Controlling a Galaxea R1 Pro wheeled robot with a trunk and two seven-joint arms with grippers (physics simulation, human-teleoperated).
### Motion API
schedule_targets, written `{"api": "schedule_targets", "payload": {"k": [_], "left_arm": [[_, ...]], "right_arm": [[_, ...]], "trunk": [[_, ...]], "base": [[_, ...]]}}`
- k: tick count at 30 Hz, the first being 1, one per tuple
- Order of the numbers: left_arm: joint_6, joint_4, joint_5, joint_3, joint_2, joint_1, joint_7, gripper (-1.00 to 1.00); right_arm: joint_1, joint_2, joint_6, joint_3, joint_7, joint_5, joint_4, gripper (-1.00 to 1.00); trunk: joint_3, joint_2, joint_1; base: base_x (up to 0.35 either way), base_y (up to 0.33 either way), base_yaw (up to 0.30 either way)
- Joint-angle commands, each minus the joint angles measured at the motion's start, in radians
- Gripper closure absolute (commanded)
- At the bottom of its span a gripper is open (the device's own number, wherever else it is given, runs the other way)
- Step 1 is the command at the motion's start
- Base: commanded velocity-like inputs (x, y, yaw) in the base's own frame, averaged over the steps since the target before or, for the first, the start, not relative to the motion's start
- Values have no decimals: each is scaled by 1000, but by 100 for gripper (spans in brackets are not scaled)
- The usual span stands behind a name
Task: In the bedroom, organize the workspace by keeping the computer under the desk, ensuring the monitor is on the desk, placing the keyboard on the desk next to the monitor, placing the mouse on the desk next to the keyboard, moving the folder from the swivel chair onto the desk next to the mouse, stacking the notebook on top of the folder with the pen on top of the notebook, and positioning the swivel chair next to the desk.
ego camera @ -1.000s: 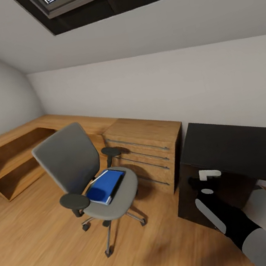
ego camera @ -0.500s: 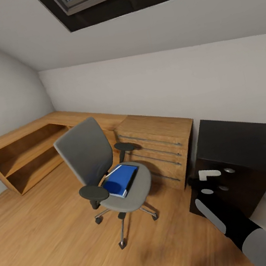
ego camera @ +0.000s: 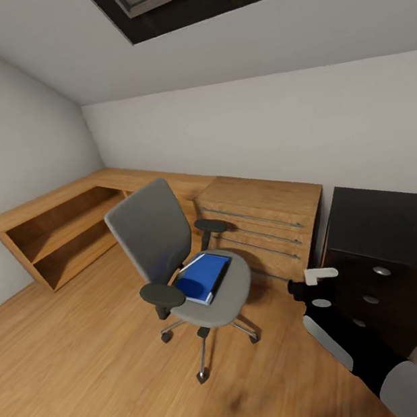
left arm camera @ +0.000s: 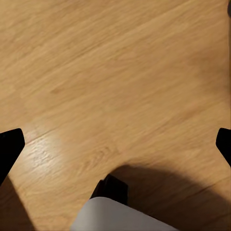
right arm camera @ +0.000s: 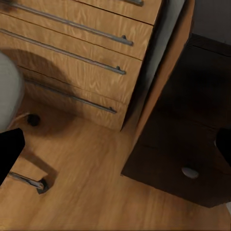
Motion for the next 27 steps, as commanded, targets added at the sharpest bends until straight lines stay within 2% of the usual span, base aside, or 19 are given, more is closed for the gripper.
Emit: {"api": "schedule_targets", "payload": {"k": [1,2,4,5,6,7,9,12,14,19,22,27], "left_arm": [[-2,-2,7,-11,0,0,4,-100],[-2,-2,7,-12,0,0,4,-100],[-3,-2,7,-14,0,0,4,-100],[-3,-2,7,-14,-1,0,4,-100],[-3,-2,6,-14,-1,0,4,-100],[-4,-2,6,-15,-1,0,4,-100],[-5,-2,5,-15,-1,0,3,-100],[-5,-2,5,-15,-1,0,3,-100],[-5,-2,5,-15,-1,0,3,-100],[-6,-2,5,-19,-1,0,4,-100],[-6,-2,5,-21,-1,0,4,-100],[-5,-2,6,-19,0,0,5,-100]], "right_arm": [[-1,0,8,12,-4,-6,-12,-100],[-1,3,10,17,-2,-6,-16,-100],[-2,31,21,32,4,-7,-24,-100],[-3,64,41,38,6,-6,-27,-100],[-4,83,55,39,7,-5,-27,-100],[-7,119,92,40,9,-4,-26,-100],[-22,159,156,39,10,-4,-24,-100],[-55,186,229,39,11,-8,-22,-100],[-65,193,250,39,12,-13,-19,-100],[-80,202,278,40,13,-56,1,-100],[-81,202,285,42,13,-87,-41,-100],[-79,203,285,44,13,-92,-51,-100]], "trunk": [[-1,-1,0],[-1,-1,0],[-1,-1,0],[-1,-1,0],[-1,-1,0],[-1,-1,0],[-1,-1,0],[-1,-1,0],[-1,-1,0],[-1,-1,0],[-1,-1,0],[-1,-1,0]], "base": [[7,0,13],[21,0,10],[70,0,6],[114,0,3],[136,0,3],[192,0,2],[237,0,1],[282,0,1],[303,0,0],[171,0,0],[48,0,0],[240,76,0]]}}
